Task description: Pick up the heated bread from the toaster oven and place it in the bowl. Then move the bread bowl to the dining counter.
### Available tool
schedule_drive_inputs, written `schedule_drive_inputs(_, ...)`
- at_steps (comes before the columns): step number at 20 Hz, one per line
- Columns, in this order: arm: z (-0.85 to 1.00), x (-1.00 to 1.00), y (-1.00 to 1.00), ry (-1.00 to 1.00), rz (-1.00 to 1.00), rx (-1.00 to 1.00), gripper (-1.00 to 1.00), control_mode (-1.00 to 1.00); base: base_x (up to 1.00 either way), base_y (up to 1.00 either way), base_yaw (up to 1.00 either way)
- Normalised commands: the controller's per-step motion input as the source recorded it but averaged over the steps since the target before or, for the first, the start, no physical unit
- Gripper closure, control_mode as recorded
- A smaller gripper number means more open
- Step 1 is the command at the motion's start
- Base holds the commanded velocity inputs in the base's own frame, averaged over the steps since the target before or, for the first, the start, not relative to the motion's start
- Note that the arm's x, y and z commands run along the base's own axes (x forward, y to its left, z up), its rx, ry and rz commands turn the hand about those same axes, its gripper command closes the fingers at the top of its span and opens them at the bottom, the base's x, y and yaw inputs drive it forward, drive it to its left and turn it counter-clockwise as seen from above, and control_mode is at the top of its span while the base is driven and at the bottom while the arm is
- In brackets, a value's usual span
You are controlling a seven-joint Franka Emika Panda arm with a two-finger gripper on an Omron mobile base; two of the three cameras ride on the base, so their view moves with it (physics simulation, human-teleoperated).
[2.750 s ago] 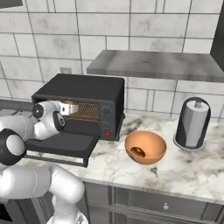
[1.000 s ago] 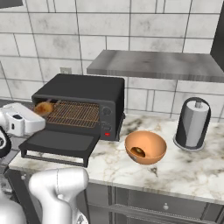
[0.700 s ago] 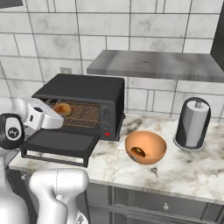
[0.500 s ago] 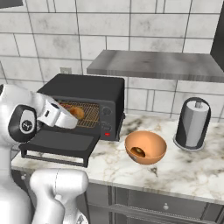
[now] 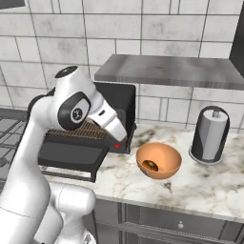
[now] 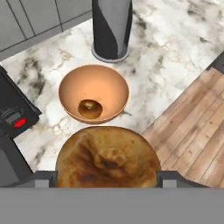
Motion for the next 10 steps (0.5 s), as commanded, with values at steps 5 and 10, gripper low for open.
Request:
schedule_drive_inputs(5, -0.21, 0.23, -0.2, 0.11, -0.09, 0.0, 1.0, -1.0, 0.0, 0.0, 0.0)
schedule_drive_inputs(10, -0.59, 0.39, -0.79, 0.01, -0.05, 0.02, 1.0, -1.0, 0.0, 0.0, 0.0)
